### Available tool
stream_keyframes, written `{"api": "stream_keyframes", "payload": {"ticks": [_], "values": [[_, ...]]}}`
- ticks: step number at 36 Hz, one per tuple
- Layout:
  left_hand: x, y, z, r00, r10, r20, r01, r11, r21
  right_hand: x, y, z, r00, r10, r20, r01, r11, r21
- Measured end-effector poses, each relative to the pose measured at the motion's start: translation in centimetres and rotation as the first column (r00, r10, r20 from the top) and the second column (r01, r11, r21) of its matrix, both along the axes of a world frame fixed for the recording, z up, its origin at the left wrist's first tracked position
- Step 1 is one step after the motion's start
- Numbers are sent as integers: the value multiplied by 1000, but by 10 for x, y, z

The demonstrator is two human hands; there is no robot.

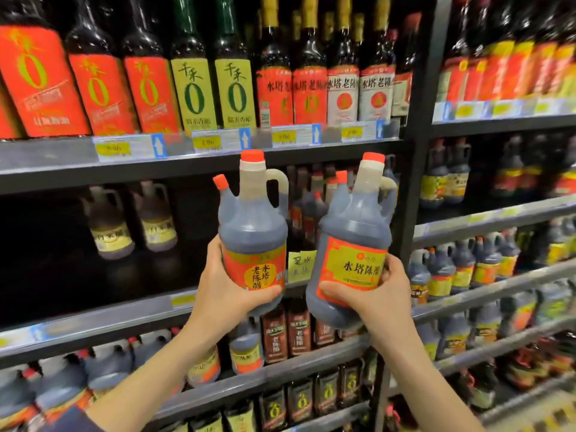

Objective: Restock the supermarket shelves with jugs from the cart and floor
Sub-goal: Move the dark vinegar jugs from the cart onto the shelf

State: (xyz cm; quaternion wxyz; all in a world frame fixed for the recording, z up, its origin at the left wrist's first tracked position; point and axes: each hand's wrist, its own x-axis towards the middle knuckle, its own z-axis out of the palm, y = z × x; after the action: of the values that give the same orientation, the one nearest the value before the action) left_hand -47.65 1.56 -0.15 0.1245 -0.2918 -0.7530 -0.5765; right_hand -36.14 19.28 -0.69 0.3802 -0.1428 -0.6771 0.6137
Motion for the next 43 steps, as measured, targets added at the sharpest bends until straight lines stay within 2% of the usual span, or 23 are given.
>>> {"api": "stream_keyframes", "payload": {"ticks": [9, 17, 25, 27, 30, 34, 37, 41, 43], "values": [[-75, 30, 0, 993, -115, -41, 114, 993, -17, -47, 20, -4, 994, -103, -20, 101, 992, -73], [-146, 55, -6, 957, -284, -67, 271, 950, -155, -83, 26, -5, 982, -188, -10, 185, 976, -110], [-202, 81, -36, 932, -362, 20, 357, 904, -234, -105, 27, -13, 961, -276, 3, 274, 956, -105], [-213, 85, -45, 923, -381, 64, 385, 893, -233, -109, 27, -16, 956, -292, 13, 292, 950, -109], [-219, 94, -55, 897, -406, 175, 441, 841, -314, -113, 28, -19, 946, -322, 21, 322, 939, -118], [-228, 108, -63, 941, -319, 117, 338, 909, -244, -118, 29, -21, 938, -346, 22, 346, 929, -132], [-230, 118, -67, 930, -340, 136, 361, 915, -178, -123, 30, -22, 930, -366, 17, 365, 921, -138], [-249, 128, -77, 941, -321, 106, 335, 925, -179, -129, 31, -22, 922, -386, 15, 384, 914, -129], [-261, 139, -80, 938, -318, 136, 336, 930, -148, -131, 31, -22, 920, -391, 16, 390, 912, -124]]}}
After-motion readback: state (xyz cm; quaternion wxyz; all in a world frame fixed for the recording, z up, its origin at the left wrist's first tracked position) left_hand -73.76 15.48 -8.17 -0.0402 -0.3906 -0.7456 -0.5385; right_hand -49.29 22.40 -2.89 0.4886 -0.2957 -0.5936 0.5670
